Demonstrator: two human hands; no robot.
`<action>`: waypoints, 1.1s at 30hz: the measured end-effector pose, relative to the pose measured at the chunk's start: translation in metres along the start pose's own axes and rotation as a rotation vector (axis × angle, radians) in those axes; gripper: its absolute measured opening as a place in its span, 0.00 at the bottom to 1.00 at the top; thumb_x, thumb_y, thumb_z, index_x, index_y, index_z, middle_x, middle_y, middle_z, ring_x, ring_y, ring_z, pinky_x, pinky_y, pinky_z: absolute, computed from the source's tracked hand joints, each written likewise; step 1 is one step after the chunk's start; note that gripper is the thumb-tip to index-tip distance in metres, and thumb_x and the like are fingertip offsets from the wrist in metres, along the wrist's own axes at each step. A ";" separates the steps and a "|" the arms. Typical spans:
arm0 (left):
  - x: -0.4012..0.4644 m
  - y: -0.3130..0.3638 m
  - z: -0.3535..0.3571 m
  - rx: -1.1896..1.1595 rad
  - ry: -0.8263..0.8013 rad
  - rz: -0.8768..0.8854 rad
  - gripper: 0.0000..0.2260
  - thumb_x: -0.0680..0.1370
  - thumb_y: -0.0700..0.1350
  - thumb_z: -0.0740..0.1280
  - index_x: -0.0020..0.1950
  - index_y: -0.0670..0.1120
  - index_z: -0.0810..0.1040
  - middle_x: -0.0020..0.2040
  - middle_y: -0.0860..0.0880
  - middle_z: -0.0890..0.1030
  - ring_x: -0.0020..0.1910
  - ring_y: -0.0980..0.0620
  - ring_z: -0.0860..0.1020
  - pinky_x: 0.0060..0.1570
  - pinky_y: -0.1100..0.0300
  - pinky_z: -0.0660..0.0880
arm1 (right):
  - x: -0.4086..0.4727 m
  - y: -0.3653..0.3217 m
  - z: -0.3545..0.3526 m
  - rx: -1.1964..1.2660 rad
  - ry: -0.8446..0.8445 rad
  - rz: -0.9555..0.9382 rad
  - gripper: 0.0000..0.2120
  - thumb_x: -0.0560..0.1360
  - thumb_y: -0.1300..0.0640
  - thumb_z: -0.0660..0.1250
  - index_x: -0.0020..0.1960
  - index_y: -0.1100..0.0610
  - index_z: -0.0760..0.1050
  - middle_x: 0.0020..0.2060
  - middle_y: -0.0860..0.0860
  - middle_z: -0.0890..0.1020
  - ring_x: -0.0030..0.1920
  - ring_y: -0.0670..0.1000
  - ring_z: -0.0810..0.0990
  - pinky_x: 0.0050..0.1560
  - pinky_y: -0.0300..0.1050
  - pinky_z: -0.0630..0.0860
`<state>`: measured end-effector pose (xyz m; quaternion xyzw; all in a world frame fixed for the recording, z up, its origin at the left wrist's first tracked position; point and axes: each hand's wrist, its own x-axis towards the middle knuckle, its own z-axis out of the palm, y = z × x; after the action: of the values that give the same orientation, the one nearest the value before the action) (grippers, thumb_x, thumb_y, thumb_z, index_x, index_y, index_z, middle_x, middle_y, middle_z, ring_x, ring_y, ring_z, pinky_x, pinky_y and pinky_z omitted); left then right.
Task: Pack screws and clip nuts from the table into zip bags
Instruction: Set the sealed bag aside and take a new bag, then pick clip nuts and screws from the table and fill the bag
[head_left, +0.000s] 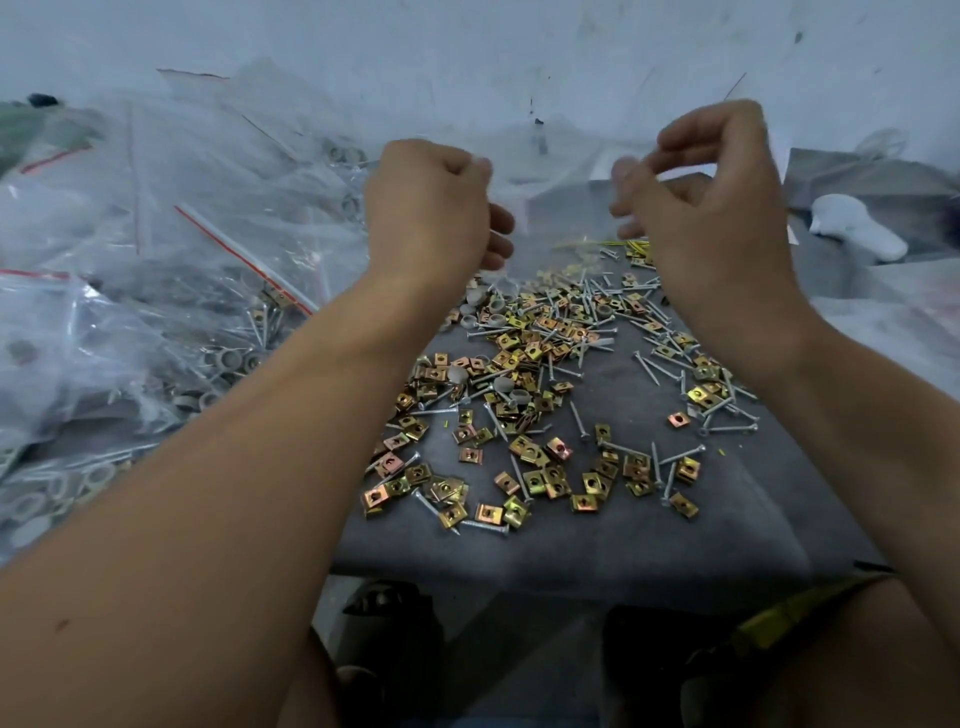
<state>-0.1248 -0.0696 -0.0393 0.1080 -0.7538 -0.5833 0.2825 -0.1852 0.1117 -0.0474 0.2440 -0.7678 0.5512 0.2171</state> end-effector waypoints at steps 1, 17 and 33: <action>0.003 0.001 -0.005 -0.032 0.053 -0.021 0.15 0.87 0.39 0.64 0.41 0.46 0.81 0.37 0.37 0.86 0.30 0.40 0.85 0.30 0.51 0.82 | 0.000 0.005 -0.002 -0.099 -0.100 -0.022 0.12 0.77 0.49 0.73 0.56 0.51 0.74 0.48 0.47 0.82 0.45 0.46 0.84 0.48 0.48 0.83; 0.009 0.000 -0.017 -0.144 0.163 -0.094 0.14 0.86 0.36 0.63 0.41 0.46 0.77 0.42 0.32 0.85 0.30 0.42 0.81 0.33 0.50 0.83 | -0.016 0.025 0.031 -0.751 -0.750 -0.304 0.11 0.78 0.45 0.72 0.59 0.45 0.82 0.51 0.46 0.81 0.53 0.49 0.78 0.53 0.43 0.73; 0.016 -0.006 -0.021 -0.080 0.121 -0.102 0.08 0.85 0.37 0.64 0.49 0.44 0.81 0.37 0.40 0.86 0.29 0.45 0.83 0.32 0.54 0.83 | -0.005 0.032 0.032 -0.191 -0.565 0.191 0.03 0.76 0.55 0.76 0.49 0.53 0.84 0.37 0.47 0.85 0.38 0.44 0.81 0.41 0.37 0.75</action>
<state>-0.1273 -0.0967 -0.0372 0.1698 -0.7051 -0.6190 0.3015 -0.2025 0.0909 -0.0835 0.2928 -0.8655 0.4048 -0.0357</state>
